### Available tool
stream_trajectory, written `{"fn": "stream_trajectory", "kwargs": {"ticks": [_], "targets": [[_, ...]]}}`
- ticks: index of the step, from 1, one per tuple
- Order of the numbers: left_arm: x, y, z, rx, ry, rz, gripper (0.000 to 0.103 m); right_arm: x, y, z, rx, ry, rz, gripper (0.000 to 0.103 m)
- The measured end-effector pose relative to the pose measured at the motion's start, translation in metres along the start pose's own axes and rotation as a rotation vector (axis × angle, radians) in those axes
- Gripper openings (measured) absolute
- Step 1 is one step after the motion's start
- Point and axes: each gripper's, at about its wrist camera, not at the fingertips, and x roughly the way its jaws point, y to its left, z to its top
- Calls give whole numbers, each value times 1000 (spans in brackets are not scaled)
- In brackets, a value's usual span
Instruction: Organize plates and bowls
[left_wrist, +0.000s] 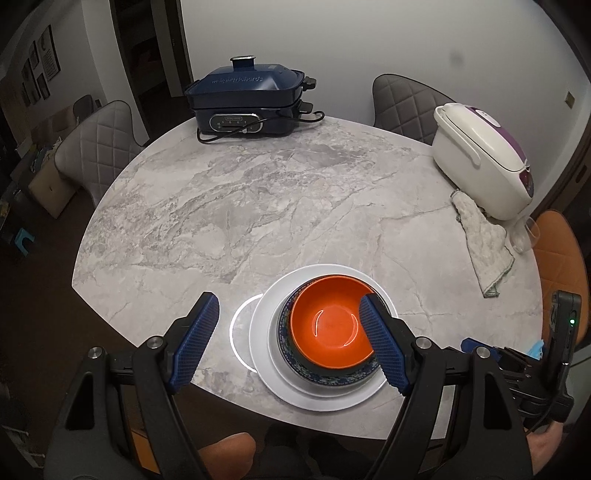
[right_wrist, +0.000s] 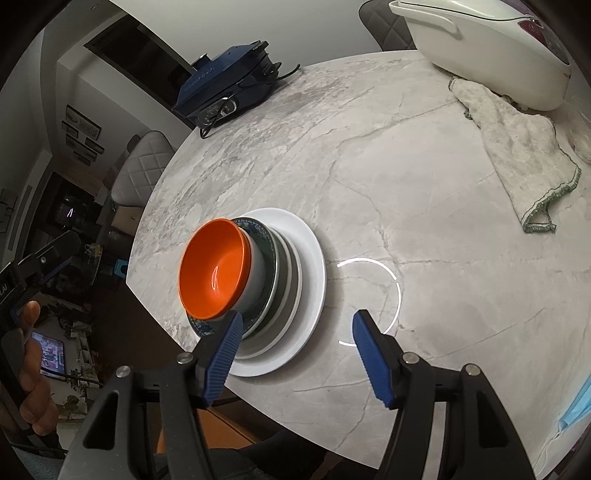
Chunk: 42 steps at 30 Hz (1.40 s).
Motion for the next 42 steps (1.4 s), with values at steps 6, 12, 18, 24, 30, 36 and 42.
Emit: {"fn": "stream_trajectory", "kwargs": {"ticks": [6, 12, 18, 24, 30, 36, 42], "targets": [[4, 14, 2, -22, 16, -3, 77, -2, 19, 1, -35, -30, -55, 79], [6, 24, 0, -41, 29, 6, 77, -10, 37, 1, -89, -112, -139, 103], [7, 28, -4, -39, 36, 25, 77, -14, 50, 3, -123, -138, -230, 103], [7, 29, -6, -37, 45, 25, 77, -21, 73, 7, -165, -168, -266, 103], [7, 29, -8, -41, 48, 26, 77, -23, 89, 11, -187, -173, -265, 103], [8, 29, -9, -48, 53, 27, 77, -23, 101, 14, -213, -176, -258, 103], [11, 27, -8, -44, 61, 19, 77, -21, 100, 15, -217, -168, -257, 103]]}}
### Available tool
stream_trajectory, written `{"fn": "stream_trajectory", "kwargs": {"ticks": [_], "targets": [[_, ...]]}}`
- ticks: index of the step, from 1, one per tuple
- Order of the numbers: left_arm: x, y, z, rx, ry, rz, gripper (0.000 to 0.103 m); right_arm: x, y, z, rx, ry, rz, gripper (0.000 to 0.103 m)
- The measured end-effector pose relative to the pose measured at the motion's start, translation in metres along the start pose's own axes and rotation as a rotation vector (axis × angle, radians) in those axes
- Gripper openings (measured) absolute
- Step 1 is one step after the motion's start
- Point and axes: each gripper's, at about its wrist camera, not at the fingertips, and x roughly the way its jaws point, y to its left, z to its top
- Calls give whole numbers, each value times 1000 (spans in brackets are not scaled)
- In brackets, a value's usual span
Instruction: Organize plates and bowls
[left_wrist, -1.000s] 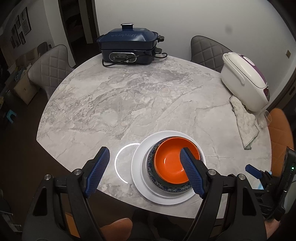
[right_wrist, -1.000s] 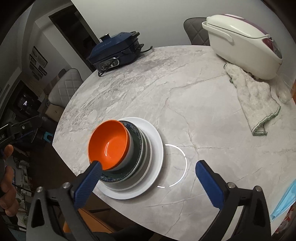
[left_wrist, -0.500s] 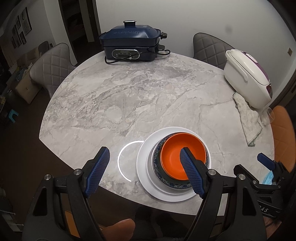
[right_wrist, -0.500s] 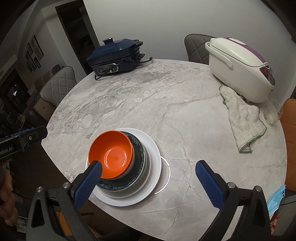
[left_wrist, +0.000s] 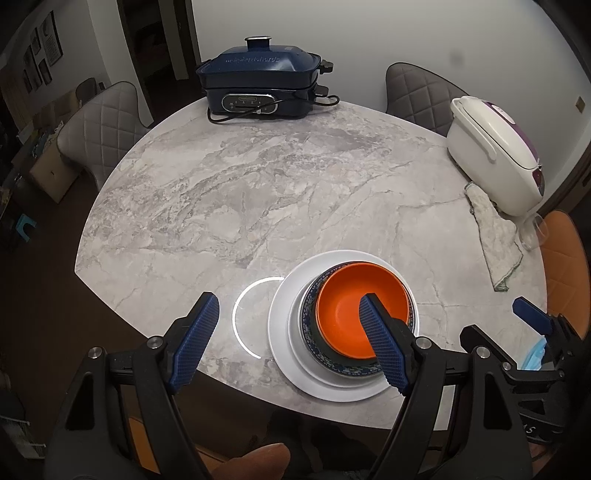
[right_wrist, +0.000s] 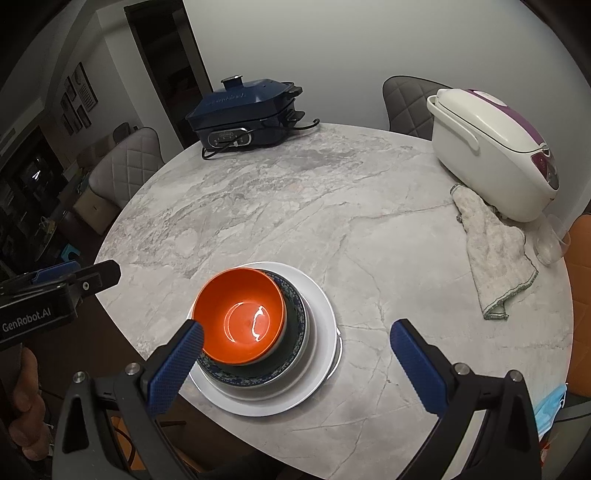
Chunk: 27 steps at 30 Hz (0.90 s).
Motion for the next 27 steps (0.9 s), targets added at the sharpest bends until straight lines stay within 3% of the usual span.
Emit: {"fn": "stream_trajectory", "kwargs": {"ticks": [27], "targets": [[9, -16, 7, 18, 4, -4, 77, 1, -11, 2, 0, 3, -13, 103]]}}
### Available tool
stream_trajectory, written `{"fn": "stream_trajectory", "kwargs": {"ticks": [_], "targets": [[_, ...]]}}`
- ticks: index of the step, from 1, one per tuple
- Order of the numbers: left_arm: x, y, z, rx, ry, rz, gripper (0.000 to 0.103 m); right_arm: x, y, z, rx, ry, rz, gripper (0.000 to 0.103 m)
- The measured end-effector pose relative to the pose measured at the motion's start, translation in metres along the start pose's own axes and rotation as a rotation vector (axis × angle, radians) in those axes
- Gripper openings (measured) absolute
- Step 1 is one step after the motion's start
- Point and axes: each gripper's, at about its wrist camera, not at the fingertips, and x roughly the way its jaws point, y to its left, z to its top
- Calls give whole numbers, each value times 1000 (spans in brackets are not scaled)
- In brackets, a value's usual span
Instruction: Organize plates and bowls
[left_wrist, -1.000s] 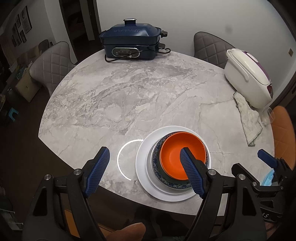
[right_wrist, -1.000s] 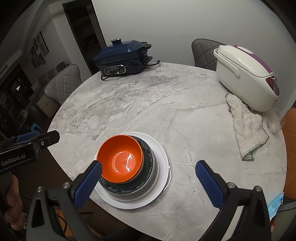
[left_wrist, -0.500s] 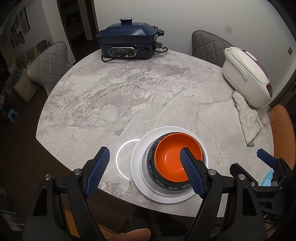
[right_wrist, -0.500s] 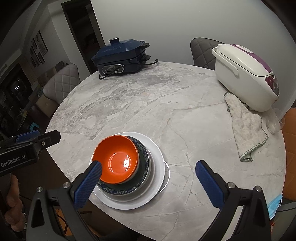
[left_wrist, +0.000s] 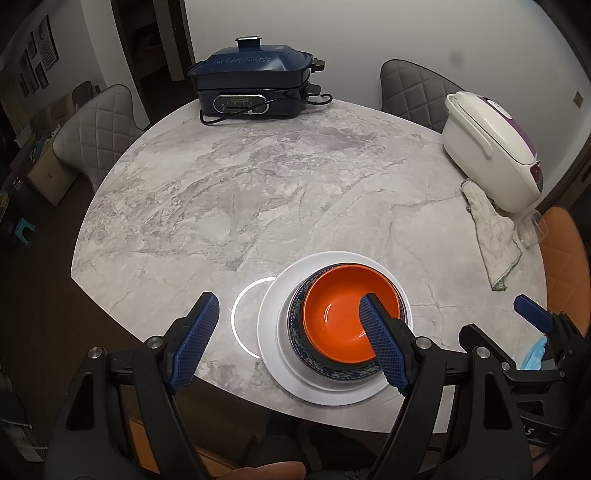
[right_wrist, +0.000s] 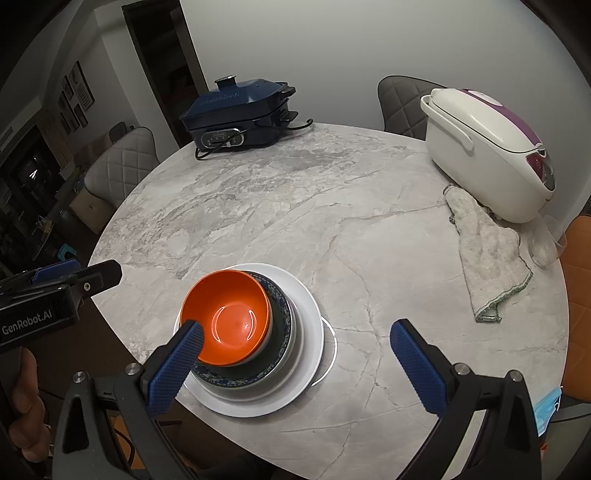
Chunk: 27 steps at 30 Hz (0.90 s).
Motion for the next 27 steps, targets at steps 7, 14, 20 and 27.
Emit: {"fn": "stream_trajectory", "kwargs": {"ticks": [7, 14, 20, 27], "targets": [[0, 0, 0, 3, 0, -2, 77, -1, -2, 0, 2, 0, -1, 103], [-1, -4, -1, 5, 2, -6, 77, -2, -3, -1, 2, 0, -5, 103], [-3, -7, -2, 8, 1, -10, 77, -5, -5, -3, 3, -1, -9, 103], [-4, -8, -3, 10, -1, -11, 77, -5, -5, -3, 3, 1, -9, 103]]}}
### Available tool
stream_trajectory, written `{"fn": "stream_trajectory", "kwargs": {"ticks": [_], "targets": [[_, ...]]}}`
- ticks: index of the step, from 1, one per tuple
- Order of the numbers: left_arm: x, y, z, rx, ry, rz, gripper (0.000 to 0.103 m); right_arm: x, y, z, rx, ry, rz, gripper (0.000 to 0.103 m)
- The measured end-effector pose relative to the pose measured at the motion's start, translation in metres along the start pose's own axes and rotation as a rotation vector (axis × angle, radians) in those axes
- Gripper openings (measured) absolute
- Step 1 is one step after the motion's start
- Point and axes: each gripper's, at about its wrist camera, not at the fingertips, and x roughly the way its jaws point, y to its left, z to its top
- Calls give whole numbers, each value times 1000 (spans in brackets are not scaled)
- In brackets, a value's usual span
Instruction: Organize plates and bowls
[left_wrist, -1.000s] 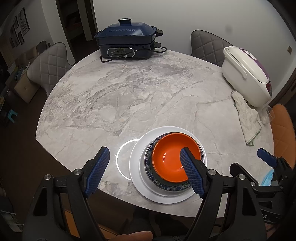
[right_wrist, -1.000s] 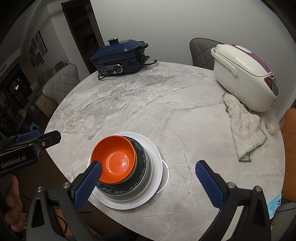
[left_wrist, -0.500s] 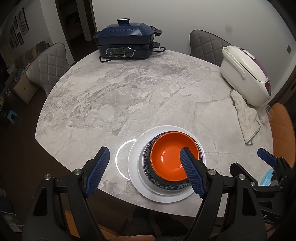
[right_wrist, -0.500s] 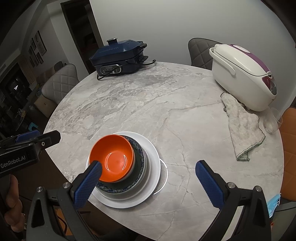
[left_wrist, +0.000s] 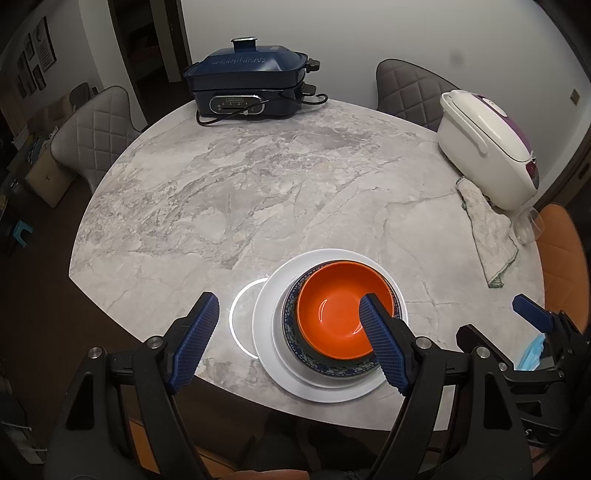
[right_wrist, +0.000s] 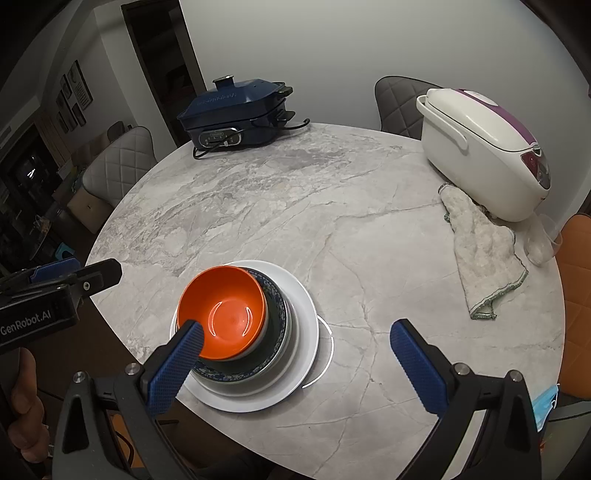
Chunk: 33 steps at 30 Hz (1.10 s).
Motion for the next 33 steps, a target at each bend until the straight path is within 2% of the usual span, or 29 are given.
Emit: {"fn": "stream_trajectory", "kwargs": {"ticks": [33], "targets": [[-2, 2, -3, -2, -4, 6, 77, -1, -5, 0, 0, 3, -7, 103]]}}
